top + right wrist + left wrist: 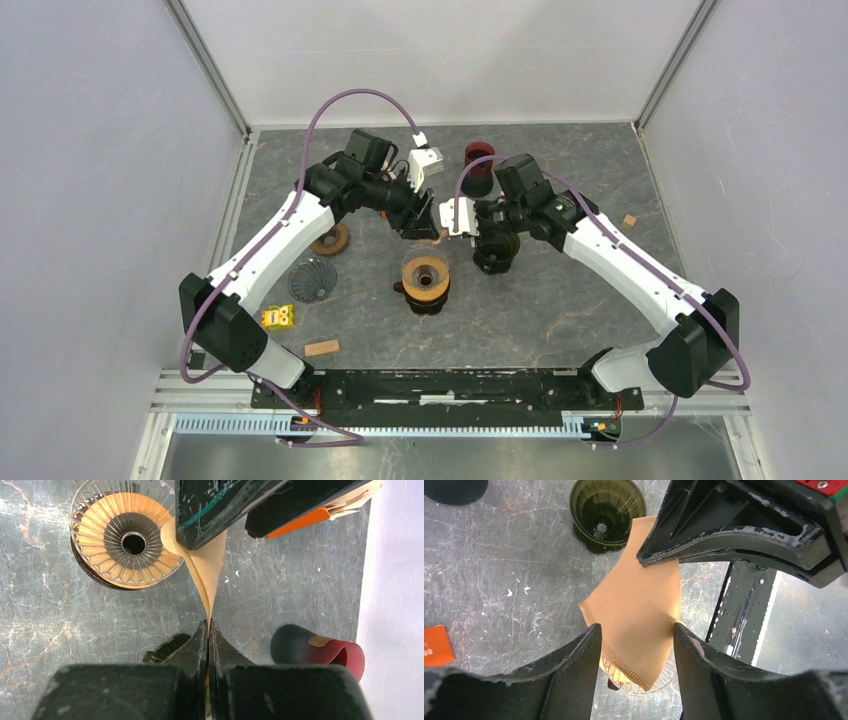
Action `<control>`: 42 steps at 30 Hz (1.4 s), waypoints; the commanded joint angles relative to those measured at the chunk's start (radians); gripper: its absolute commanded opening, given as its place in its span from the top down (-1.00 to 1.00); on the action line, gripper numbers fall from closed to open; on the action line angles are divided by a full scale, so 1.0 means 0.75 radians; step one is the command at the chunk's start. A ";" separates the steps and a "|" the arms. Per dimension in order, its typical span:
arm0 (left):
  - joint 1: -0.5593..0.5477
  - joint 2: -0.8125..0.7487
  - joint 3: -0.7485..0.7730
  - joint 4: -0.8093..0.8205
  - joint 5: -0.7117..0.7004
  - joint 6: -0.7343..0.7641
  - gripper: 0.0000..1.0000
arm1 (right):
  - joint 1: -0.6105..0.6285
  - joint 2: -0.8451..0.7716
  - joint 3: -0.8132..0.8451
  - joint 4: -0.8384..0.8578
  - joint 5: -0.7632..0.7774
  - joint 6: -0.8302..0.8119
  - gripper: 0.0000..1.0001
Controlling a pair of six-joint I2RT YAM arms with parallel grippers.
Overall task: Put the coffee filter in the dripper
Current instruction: Pick up the coffee filter from the coffee filter holder.
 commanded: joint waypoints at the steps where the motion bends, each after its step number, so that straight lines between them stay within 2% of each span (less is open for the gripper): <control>1: -0.010 -0.028 -0.017 0.021 -0.012 0.076 -0.22 | 0.005 0.013 0.075 0.000 -0.054 0.014 1.00; 11: -0.014 -0.022 -0.017 0.021 -0.014 0.087 -0.20 | 0.006 0.015 0.075 -0.013 -0.071 0.005 1.00; 22: -0.014 -0.012 -0.020 0.021 0.043 0.078 0.16 | 0.006 0.016 0.062 -0.009 -0.070 0.003 1.00; 29: -0.014 -0.006 -0.020 0.022 0.075 0.059 0.46 | 0.005 0.018 0.056 -0.004 -0.070 -0.001 1.00; 36: -0.014 -0.010 -0.019 0.045 0.138 -0.019 0.49 | 0.006 0.025 0.047 -0.002 -0.043 -0.009 1.00; 42: -0.014 -0.016 -0.025 0.059 0.184 -0.086 0.95 | 0.005 0.021 0.041 0.022 -0.006 0.002 0.89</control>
